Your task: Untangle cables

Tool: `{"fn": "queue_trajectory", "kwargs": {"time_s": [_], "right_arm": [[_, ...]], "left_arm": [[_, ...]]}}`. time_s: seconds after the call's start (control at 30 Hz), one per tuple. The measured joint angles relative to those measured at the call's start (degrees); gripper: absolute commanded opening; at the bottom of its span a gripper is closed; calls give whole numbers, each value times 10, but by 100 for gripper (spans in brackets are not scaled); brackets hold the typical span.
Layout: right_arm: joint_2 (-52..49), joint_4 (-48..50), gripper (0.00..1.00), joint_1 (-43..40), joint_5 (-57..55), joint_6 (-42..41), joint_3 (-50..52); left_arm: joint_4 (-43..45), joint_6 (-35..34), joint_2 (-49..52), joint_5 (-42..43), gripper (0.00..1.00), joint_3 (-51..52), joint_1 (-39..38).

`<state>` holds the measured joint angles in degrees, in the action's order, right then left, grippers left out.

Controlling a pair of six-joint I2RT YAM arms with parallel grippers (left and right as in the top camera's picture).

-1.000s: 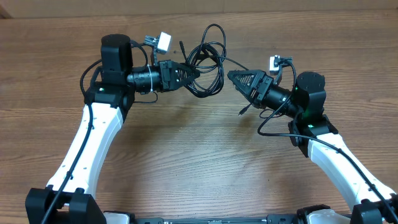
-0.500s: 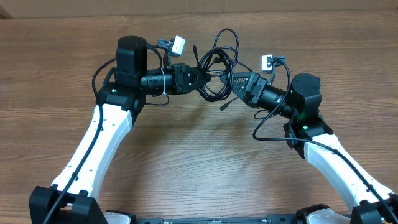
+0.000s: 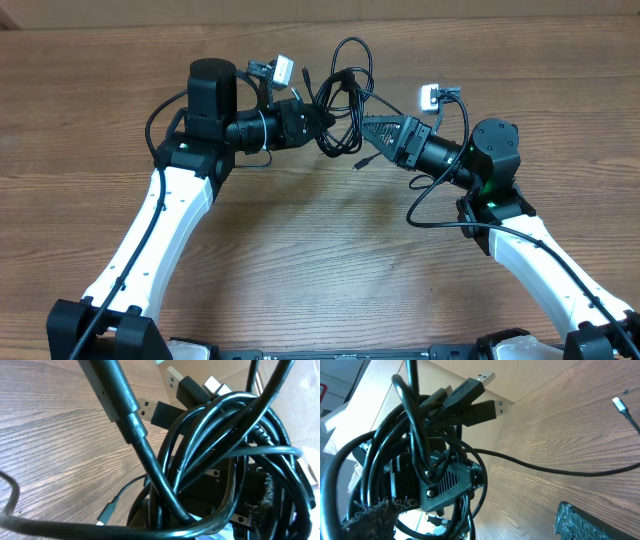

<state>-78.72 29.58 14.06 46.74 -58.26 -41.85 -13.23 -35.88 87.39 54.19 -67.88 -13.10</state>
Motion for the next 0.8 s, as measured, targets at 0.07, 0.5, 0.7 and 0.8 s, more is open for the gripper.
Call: {"fn": "queue_trajectory", "kwargs": {"time_s": [0.07, 0.5, 0.7, 0.8], "right_arm": [[0, 4, 100, 0, 2, 0, 0], [0, 8, 99, 0, -21, 0, 0], [0, 8, 87, 2, -41, -1, 0], [0, 8, 80, 3, -49, -1, 0]], "left_arm": [[-8, 0, 0, -4, 4, 0, -5], [-20, 13, 0, -14, 4, 0, -44], [-27, 20, 0, -18, 4, 0, -45], [-39, 30, 0, -21, 4, 0, -44]]}}
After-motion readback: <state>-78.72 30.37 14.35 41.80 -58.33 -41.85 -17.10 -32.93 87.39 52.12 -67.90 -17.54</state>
